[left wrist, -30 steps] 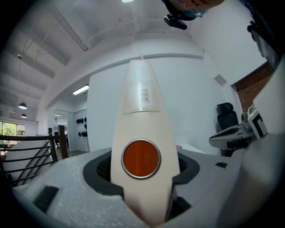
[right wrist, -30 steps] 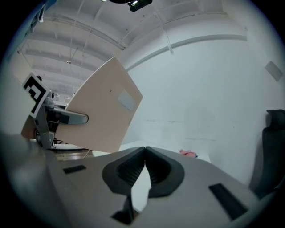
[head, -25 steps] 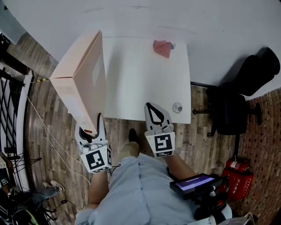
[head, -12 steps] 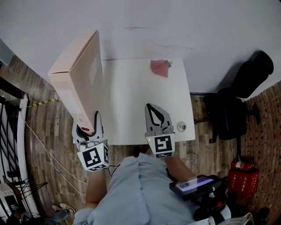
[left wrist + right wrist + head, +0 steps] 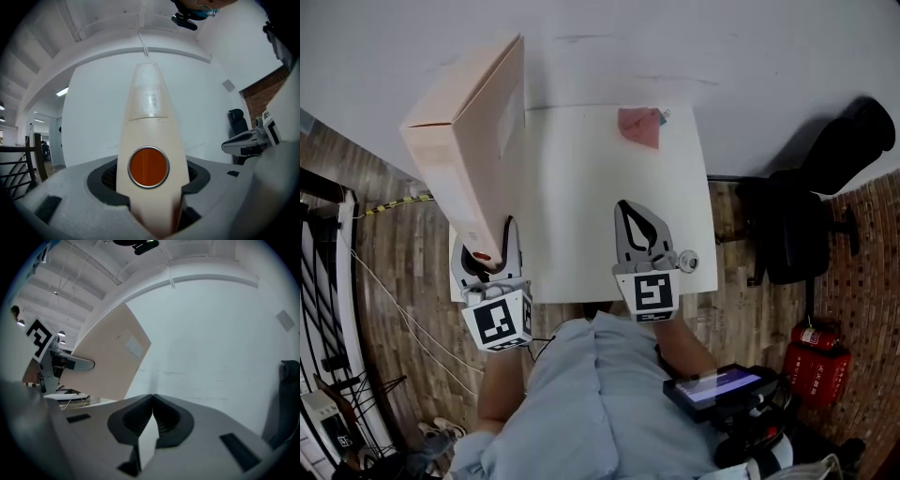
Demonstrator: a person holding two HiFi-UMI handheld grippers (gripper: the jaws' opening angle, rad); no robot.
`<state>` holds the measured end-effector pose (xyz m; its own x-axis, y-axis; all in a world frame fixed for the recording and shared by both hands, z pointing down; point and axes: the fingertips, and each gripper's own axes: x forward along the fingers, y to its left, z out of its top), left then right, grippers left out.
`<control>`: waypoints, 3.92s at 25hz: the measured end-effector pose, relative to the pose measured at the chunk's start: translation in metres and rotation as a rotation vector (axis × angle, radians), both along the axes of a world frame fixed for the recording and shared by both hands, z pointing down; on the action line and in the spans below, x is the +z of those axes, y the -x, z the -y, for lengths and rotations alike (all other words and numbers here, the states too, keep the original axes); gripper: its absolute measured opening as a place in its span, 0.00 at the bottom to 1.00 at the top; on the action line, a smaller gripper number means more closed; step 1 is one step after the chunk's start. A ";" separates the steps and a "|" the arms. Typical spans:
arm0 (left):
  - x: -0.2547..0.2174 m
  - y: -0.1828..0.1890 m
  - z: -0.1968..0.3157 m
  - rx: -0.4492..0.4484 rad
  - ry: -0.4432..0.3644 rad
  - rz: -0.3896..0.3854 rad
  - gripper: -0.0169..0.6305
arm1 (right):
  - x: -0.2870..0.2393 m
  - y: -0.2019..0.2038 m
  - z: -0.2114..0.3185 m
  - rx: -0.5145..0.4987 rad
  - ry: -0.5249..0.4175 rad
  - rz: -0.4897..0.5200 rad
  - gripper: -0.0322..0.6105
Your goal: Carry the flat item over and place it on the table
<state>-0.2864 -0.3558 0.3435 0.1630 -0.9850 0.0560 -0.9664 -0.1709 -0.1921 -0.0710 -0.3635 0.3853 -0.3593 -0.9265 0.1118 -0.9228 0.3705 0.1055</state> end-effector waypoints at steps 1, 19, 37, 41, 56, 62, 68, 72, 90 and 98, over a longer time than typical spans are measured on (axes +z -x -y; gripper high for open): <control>0.003 -0.004 0.004 0.005 0.009 0.001 0.45 | 0.003 -0.003 0.003 0.002 0.007 0.001 0.06; 0.075 -0.085 0.061 0.074 0.251 -0.069 0.45 | 0.055 -0.065 0.056 0.023 0.154 0.008 0.06; 0.124 -0.140 0.057 0.167 0.484 -0.161 0.45 | 0.077 -0.085 0.076 0.002 0.198 0.043 0.06; 0.126 -0.158 0.053 0.212 0.550 -0.283 0.46 | 0.076 -0.098 0.073 0.017 0.202 0.042 0.06; 0.129 -0.163 0.045 0.211 0.765 -0.380 0.49 | 0.073 -0.099 0.075 -0.023 0.199 0.067 0.06; 0.150 -0.163 0.045 0.185 0.866 -0.573 0.52 | 0.076 -0.098 0.084 -0.070 0.199 0.103 0.06; 0.166 -0.155 0.050 0.154 0.908 -0.656 0.54 | 0.080 -0.102 0.100 -0.079 0.205 0.104 0.06; 0.174 -0.146 0.058 0.164 0.927 -0.712 0.58 | 0.075 -0.083 0.107 -0.089 0.195 0.079 0.06; 0.214 -0.084 0.064 0.163 0.982 -0.580 0.72 | 0.091 -0.005 0.121 -0.088 0.252 0.012 0.06; 0.206 -0.049 0.079 0.075 0.868 -0.342 0.74 | 0.094 0.010 0.126 -0.109 0.259 0.008 0.06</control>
